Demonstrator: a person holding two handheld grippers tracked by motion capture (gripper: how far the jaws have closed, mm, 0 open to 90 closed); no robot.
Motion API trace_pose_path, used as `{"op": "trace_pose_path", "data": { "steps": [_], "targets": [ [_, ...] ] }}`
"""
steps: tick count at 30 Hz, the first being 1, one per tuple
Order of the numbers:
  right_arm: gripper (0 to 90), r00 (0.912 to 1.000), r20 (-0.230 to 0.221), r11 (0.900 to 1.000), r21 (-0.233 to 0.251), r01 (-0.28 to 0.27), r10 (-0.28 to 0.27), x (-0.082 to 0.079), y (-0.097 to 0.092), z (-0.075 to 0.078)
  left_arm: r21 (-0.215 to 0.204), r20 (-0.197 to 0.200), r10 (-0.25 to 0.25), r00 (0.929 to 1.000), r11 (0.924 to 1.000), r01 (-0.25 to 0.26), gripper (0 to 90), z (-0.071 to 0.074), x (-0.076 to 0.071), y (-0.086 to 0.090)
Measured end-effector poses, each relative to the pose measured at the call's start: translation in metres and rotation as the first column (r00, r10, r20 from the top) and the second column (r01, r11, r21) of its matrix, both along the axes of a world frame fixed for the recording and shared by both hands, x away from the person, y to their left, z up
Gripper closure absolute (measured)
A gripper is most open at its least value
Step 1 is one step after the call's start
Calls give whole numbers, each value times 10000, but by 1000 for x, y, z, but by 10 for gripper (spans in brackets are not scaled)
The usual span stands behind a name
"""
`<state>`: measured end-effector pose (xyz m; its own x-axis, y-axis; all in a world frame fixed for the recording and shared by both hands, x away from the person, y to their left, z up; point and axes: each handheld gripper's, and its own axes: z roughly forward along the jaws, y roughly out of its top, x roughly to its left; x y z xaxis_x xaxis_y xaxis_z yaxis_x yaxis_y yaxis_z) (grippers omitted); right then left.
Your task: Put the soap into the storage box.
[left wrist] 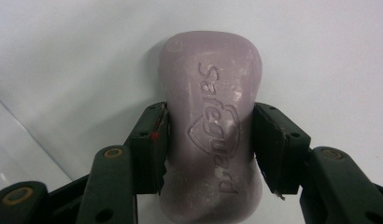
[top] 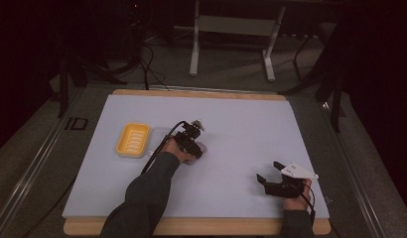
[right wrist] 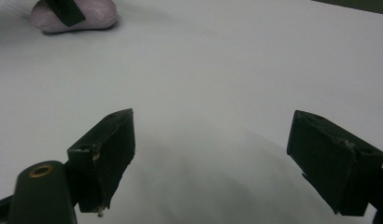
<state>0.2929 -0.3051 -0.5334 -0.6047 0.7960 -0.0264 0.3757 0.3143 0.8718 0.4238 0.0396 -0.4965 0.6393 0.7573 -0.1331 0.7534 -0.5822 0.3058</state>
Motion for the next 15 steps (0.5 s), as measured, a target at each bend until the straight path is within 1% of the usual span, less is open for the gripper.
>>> {"op": "trace_pose_path", "data": {
  "steps": [3,5,8,13,14,15],
  "targets": [
    [150,10000,-3,10000,-4,3,-3,0,0,0,13,-61,-22,10000,10000,22,480,0,2,-1],
    [151,10000,-3,10000,-6,-2,2,0,0,0,116,-162,-144,9998,9998,146,479,0,3,-2],
    [151,10000,0,10000,-14,-10,10,0,0,0,136,-259,-147,9996,9998,150,479,-1,5,-3],
    [151,10000,-17,10000,-16,-36,36,0,0,0,515,-397,-360,9986,9980,380,476,-3,7,-7],
    [150,10000,-23,10000,-16,-35,35,0,0,0,536,-417,-317,9986,9980,340,474,-3,7,-8],
    [151,10000,-24,10000,-16,-36,36,0,0,0,621,-442,-374,9983,9973,401,474,-2,7,-8]
  ]
}}
